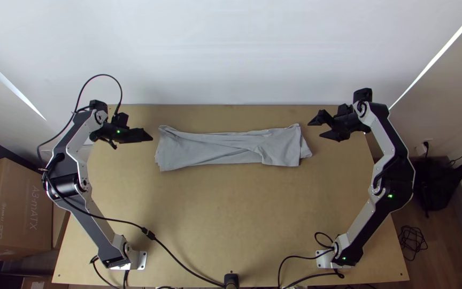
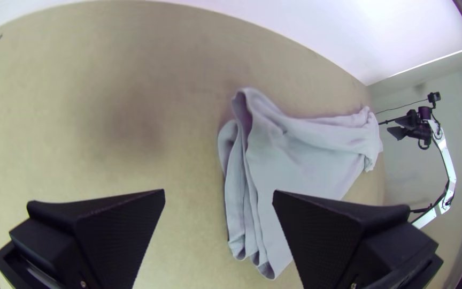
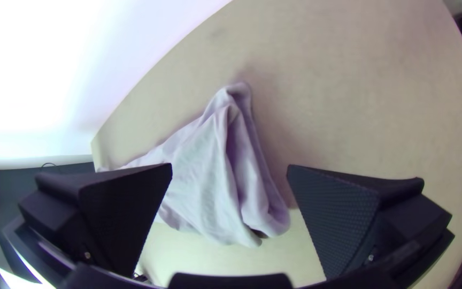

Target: Fold the t-shirt

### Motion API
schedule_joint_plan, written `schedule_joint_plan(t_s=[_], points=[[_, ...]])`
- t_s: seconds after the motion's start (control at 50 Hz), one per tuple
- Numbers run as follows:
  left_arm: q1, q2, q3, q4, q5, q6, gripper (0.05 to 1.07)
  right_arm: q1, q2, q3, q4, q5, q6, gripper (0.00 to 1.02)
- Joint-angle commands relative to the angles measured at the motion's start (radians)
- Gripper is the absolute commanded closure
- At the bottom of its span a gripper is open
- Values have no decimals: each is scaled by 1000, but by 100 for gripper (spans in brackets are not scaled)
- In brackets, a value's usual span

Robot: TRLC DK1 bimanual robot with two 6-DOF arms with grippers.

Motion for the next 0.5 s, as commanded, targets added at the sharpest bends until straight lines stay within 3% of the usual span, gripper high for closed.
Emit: schedule_joint_plan(t_s=[0.0,0.08,0.18,0.48], points=[[3,-43,-99,42,24,11,10,-4,-52,-84,24,-50,32,3],[1,-54,-144,93,31,2,10,-5,-85,-129,48,-119,44,3],[-2,-69,-205,199,31,-18,10,-5,-122,-164,68,-153,53,3],[-78,-38,-230,266,29,-89,10,-4,-164,-201,73,-159,69,3]])
